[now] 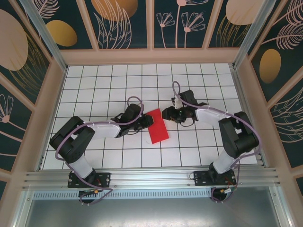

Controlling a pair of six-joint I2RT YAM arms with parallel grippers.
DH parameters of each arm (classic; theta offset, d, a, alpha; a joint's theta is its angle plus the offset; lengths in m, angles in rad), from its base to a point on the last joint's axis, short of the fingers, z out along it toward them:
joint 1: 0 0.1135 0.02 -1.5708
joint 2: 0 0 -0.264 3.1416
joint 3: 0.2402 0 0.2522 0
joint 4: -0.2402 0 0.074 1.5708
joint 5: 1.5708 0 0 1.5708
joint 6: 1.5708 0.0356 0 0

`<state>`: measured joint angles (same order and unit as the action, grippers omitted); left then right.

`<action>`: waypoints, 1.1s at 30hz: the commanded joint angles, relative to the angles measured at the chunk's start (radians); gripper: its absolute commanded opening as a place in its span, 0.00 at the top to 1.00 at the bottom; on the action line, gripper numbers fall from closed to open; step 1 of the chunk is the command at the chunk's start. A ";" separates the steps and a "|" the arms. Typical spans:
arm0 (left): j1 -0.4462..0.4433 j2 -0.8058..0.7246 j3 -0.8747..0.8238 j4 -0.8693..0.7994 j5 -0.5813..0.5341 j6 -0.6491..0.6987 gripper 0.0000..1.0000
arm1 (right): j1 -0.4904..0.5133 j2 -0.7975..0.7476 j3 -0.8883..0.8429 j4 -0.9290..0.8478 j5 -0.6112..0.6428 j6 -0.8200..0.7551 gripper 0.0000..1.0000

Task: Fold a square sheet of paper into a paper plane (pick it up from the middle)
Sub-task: Third fold the triangle at the center of the table.

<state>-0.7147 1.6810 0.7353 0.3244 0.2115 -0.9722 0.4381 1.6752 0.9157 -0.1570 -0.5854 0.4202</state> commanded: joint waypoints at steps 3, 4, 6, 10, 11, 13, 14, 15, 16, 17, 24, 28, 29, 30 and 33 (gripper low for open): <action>-0.005 -0.043 -0.022 -0.025 -0.023 0.016 0.75 | -0.002 0.133 0.105 -0.083 -0.087 -0.120 0.51; -0.006 -0.050 -0.023 -0.027 -0.023 0.022 0.75 | -0.001 0.148 0.113 -0.077 -0.106 -0.120 0.54; -0.005 -0.061 -0.030 -0.028 -0.023 0.027 0.74 | 0.002 0.162 0.117 -0.056 -0.143 -0.114 0.59; -0.007 -0.087 -0.042 -0.024 -0.017 0.058 0.72 | 0.001 0.146 0.082 -0.009 -0.148 -0.073 0.77; -0.011 -0.093 -0.045 -0.024 -0.014 0.074 0.71 | -0.001 0.133 0.062 0.014 -0.140 -0.050 0.81; -0.019 -0.111 -0.048 -0.025 -0.012 0.105 0.70 | -0.003 0.110 0.026 0.053 -0.116 0.004 0.86; -0.026 -0.124 -0.052 -0.024 -0.015 0.130 0.68 | -0.004 0.097 0.005 0.070 -0.097 0.041 0.90; -0.037 -0.138 -0.055 -0.029 -0.025 0.151 0.66 | -0.003 0.083 -0.015 0.093 -0.076 0.074 0.91; -0.047 -0.155 -0.058 -0.036 -0.044 0.177 0.62 | -0.004 0.063 -0.041 0.125 -0.062 0.117 0.92; -0.063 -0.173 -0.063 -0.048 -0.061 0.207 0.61 | -0.004 0.049 -0.058 0.146 -0.057 0.149 0.93; -0.210 -0.267 -0.082 -0.178 -0.235 0.429 0.49 | 0.010 -0.004 -0.114 0.224 -0.001 0.295 0.93; -0.311 -0.251 -0.053 -0.220 -0.317 0.518 0.41 | 0.022 0.005 -0.101 0.204 0.019 0.301 0.93; -0.340 -0.236 -0.039 -0.235 -0.340 0.537 0.39 | 0.024 0.006 -0.103 0.204 0.020 0.303 0.93; -0.359 -0.221 -0.023 -0.246 -0.360 0.551 0.38 | 0.025 0.005 -0.104 0.205 0.022 0.303 0.93; -0.416 -0.157 0.027 -0.285 -0.427 0.583 0.34 | 0.030 0.009 -0.101 0.205 0.023 0.303 0.93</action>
<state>-1.0973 1.4784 0.7086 0.1070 -0.1104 -0.4736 0.4591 1.7023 0.8124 0.0273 -0.5804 0.6991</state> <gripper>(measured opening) 0.658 0.067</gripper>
